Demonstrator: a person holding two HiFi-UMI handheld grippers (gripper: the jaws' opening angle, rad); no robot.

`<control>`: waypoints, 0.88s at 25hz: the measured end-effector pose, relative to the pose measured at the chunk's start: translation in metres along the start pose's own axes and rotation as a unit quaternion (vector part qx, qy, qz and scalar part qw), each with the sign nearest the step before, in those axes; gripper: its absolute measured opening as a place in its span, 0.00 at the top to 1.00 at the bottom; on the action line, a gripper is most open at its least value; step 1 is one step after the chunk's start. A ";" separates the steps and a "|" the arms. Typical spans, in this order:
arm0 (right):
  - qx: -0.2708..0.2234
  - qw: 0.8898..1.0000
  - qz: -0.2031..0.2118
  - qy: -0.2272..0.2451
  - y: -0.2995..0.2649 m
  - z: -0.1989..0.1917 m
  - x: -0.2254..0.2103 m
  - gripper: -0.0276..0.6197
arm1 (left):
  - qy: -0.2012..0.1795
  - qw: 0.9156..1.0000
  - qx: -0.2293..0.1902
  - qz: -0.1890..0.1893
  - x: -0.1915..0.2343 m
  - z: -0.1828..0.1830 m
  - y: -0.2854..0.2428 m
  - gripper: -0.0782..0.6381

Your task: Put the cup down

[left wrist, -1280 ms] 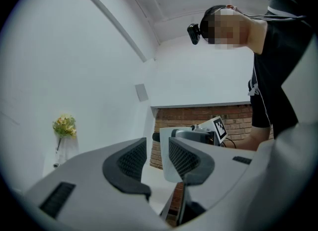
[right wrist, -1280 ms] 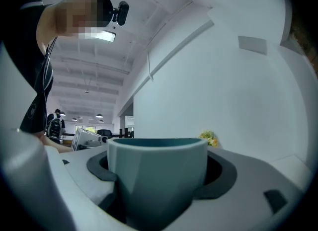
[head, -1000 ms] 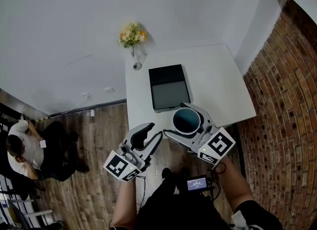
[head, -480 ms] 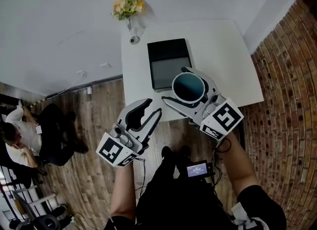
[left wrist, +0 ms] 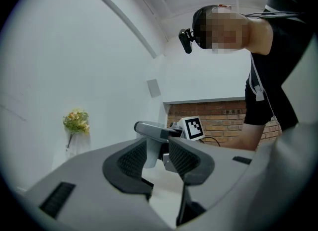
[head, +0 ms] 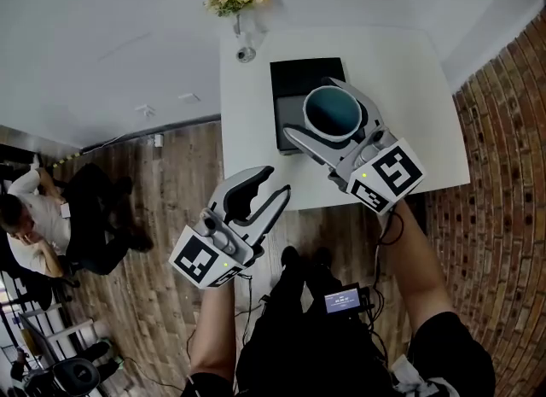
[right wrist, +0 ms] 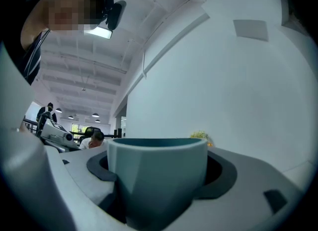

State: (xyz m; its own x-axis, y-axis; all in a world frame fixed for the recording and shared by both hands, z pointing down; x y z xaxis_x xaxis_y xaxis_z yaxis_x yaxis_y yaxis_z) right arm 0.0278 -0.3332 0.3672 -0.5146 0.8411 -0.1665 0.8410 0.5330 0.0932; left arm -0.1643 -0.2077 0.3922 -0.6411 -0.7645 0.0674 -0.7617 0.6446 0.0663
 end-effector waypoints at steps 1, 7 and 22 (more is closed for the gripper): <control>-0.001 1.000 -0.001 -0.001 -0.005 -0.003 -0.004 0.31 | 0.001 1.000 0.000 0.001 0.002 -0.001 0.000 0.71; -0.012 1.000 -0.022 -0.009 -0.032 -0.022 -0.030 0.31 | 0.006 1.000 -0.001 0.004 0.010 -0.011 0.001 0.71; -0.020 0.999 -0.047 -0.006 -0.088 -0.053 -0.080 0.31 | -0.005 1.000 -0.009 0.018 0.039 -0.027 -0.010 0.71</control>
State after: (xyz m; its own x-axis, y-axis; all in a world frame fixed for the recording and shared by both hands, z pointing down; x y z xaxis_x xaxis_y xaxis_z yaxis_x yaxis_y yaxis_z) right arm -0.0141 -0.4425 0.4245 -0.5882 0.7866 -0.1880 0.7818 0.6125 0.1165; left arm -0.1795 -0.2436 0.4214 -0.6695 -0.7403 0.0609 -0.7359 0.6722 0.0815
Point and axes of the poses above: the fingertips, and each gripper's own axes: y backward along the fingers, x to its left, z out of its top, the point moved 10 cm from there along y, backward along the fingers, and after that the axes turned 6 degrees about -y, right-handed, at the moved point
